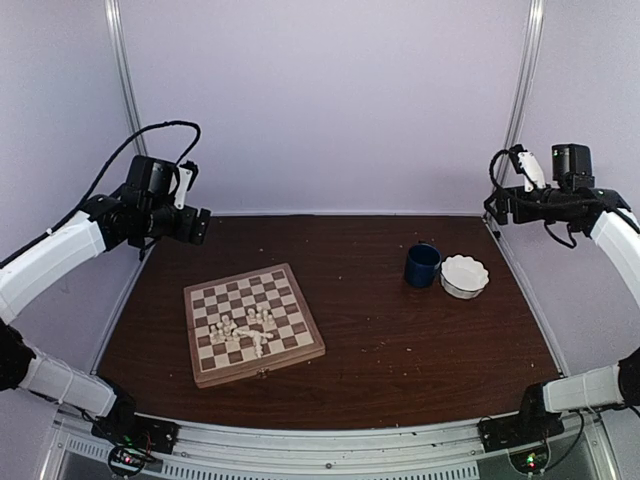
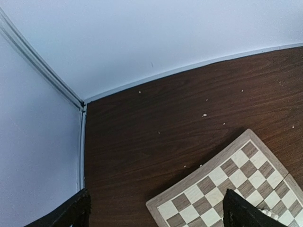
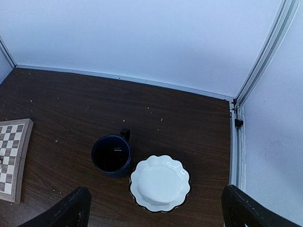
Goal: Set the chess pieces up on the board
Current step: Adjust the chessboard at the center of the board.
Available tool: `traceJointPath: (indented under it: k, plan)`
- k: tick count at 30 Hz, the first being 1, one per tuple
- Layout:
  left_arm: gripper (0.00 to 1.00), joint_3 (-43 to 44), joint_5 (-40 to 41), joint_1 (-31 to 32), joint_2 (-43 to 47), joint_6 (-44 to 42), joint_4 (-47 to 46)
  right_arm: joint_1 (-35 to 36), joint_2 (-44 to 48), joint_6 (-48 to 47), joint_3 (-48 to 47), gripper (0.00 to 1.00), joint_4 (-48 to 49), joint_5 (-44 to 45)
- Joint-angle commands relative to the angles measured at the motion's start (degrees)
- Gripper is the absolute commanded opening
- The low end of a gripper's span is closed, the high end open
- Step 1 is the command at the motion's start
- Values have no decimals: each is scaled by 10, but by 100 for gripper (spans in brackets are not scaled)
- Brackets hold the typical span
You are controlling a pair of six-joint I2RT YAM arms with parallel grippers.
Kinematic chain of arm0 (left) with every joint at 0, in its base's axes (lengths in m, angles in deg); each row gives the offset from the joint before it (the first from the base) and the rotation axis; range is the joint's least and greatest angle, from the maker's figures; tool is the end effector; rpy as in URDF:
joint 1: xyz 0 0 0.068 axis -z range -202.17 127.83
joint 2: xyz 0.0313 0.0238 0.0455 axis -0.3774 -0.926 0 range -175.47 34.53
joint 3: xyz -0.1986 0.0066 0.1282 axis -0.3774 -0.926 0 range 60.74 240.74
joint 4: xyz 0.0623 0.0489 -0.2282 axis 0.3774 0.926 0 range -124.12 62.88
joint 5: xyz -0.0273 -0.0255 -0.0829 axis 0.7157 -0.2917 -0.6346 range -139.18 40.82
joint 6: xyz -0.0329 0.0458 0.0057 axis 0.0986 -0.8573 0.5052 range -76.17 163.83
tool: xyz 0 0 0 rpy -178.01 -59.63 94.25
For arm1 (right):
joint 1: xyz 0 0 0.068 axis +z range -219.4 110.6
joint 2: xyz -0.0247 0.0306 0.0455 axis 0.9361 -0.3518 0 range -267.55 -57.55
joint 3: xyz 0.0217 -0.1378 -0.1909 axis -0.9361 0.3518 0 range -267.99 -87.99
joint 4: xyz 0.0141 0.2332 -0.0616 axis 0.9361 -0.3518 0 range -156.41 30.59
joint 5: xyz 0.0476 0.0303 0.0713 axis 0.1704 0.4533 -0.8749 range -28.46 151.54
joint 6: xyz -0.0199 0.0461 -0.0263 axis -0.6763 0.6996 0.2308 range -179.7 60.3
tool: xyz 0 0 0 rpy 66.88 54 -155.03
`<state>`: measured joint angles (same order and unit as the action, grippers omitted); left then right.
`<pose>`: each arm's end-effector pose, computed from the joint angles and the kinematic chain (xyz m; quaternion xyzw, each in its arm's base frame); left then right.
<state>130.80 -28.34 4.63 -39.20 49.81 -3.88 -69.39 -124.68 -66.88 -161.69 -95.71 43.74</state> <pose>0.2524 -0.1118 0.3143 0.0732 0.8691 0.0226 0.4887 0.2444 0.0122 0.3517 -0.1311 0.8479 0.1025 0.5034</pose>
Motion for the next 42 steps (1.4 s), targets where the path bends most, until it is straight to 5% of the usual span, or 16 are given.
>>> traceJointPath:
  k: [1,9,16,30,32,34,39,42]
  plan:
    - [97,-24,-37,-45,-2,24,9,-13,14,-2,38,99,34,-31]
    - [97,-10,-143,-154,-59,76,51,13,9,-68,89,98,27,-135]
    - [92,36,-185,-206,-150,86,79,183,-29,-162,91,89,-12,-80]
    - [49,215,-288,-230,-414,65,146,537,-246,-270,89,44,11,3]
    - [35,225,-306,-231,-434,63,147,572,-277,-280,78,38,17,23]
    - [5,233,-314,-232,-453,64,152,602,-311,-292,63,31,19,38]
    - [0,233,-318,-232,-483,67,164,646,-401,-288,20,7,39,92]
    - [0,224,-313,-233,-490,62,164,658,-446,-266,-16,1,48,123]
